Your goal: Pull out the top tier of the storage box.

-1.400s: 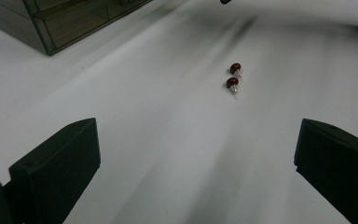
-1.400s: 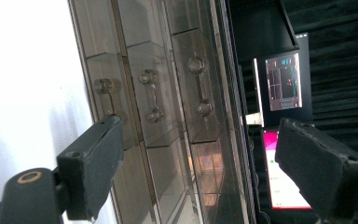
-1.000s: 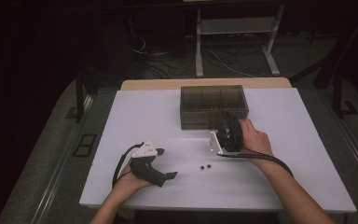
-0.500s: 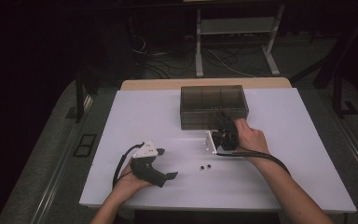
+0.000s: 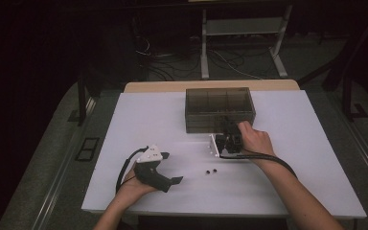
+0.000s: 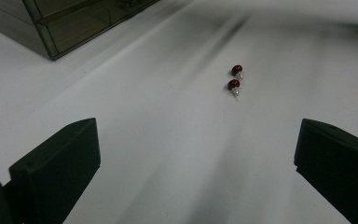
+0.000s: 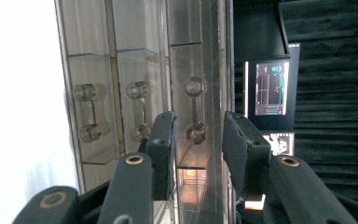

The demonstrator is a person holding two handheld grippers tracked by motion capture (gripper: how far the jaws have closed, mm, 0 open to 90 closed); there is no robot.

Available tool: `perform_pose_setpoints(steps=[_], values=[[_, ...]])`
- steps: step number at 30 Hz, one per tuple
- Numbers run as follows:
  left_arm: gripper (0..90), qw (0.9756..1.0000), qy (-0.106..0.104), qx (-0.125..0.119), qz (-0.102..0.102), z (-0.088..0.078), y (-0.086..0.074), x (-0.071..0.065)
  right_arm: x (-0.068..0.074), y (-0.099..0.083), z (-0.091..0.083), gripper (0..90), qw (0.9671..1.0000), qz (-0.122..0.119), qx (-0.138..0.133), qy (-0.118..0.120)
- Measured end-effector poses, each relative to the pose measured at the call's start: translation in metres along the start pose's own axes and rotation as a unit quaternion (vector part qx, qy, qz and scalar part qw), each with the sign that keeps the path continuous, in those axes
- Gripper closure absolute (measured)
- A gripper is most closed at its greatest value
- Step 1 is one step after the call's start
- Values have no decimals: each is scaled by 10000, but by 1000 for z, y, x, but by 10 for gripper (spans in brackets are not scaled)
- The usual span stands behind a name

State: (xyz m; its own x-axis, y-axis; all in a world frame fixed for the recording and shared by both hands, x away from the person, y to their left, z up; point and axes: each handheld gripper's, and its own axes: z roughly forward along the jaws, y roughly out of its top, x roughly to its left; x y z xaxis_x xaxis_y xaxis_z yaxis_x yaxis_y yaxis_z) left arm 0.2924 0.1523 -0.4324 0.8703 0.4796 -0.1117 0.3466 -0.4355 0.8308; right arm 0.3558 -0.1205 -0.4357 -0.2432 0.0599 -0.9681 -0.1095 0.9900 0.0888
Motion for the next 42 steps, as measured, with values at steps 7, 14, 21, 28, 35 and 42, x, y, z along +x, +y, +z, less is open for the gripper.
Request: perform_pose_setpoints(steps=[7,14,21,28,35,42], values=[[0,10000,29,6,9,0,0,0,0,1,4,697,10000,-13,28,29],[0,10000,56,9,25,0,0,0,3,1,4,711,9999,-92,54,20],[0,10000,72,-5,34,0,0,0,2,1,4,766,9998,-155,97,-72],[0,10000,88,-16,33,0,0,0,4,1,4,782,9996,-204,121,-129],[0,9999,98,-41,12,-1,0,0,4,1,4,787,9996,-214,119,-140],[0,9999,116,-46,24,-1,0,0,4,1,1,787,9996,-214,107,-125]])
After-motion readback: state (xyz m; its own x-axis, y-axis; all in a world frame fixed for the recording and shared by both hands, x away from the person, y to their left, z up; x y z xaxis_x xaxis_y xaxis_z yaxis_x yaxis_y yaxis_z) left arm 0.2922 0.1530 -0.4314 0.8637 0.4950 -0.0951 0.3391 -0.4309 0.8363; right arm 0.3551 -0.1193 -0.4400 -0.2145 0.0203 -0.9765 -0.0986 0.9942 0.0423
